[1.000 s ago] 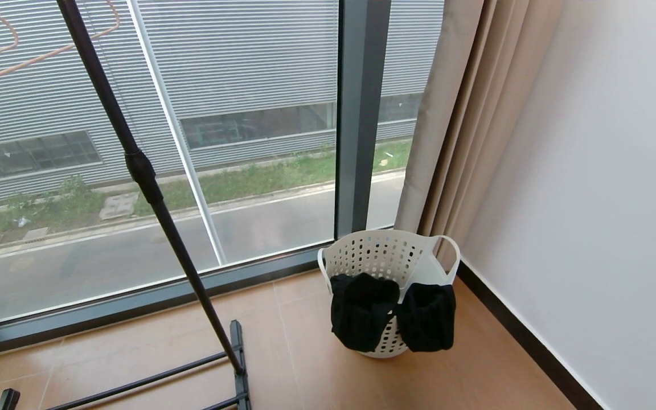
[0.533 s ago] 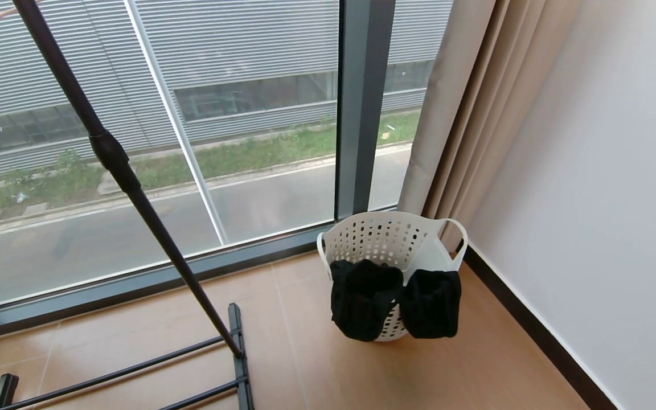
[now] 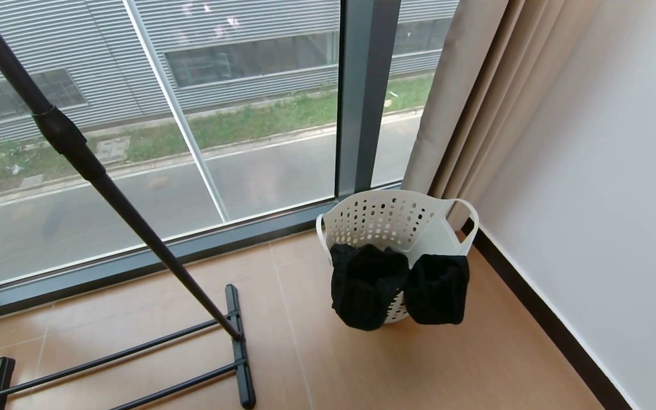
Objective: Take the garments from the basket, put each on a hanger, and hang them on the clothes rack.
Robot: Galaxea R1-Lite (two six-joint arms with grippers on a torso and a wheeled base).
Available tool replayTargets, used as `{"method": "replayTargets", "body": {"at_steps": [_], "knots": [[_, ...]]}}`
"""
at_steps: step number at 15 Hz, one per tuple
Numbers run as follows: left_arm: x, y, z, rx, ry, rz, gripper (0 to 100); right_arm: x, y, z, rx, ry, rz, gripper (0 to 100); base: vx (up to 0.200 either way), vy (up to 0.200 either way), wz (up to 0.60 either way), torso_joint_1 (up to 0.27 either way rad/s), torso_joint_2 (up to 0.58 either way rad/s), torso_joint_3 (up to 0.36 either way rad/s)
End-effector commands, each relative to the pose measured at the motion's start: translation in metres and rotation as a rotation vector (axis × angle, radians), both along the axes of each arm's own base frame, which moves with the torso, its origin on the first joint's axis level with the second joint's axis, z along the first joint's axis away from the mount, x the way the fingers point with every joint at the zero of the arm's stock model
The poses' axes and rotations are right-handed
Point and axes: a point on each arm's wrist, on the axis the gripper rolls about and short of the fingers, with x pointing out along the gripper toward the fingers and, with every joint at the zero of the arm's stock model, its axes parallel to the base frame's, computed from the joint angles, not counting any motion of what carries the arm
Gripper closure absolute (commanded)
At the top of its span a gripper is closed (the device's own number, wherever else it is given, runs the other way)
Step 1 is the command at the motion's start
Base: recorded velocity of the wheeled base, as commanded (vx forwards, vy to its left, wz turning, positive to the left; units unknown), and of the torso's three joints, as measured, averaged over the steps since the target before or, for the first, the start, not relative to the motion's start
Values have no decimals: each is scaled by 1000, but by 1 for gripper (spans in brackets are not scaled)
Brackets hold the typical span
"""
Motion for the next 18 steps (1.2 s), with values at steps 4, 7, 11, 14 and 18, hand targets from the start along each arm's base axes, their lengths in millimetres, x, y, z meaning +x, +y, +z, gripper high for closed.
{"method": "replayTargets", "body": {"at_steps": [4,7,11,14,18], "knots": [[0,0,0,-2,0,0,0,0,0,0,0,1,0,0,0,0,0,4,4,-195],[0,1,0,-3,-1,29,0,0,0,0,0,1,0,0,0,0,0,4,1,-198],[0,1,0,-9,-3,58,0,0,0,0,0,1,0,0,0,0,0,2,4,-198],[0,1,0,-4,-3,55,0,0,0,0,-2,1,0,0,0,0,0,5,2,-126],[0,1,0,-7,-4,57,0,0,0,0,-3,1,0,0,0,0,0,0,0,0]]}}
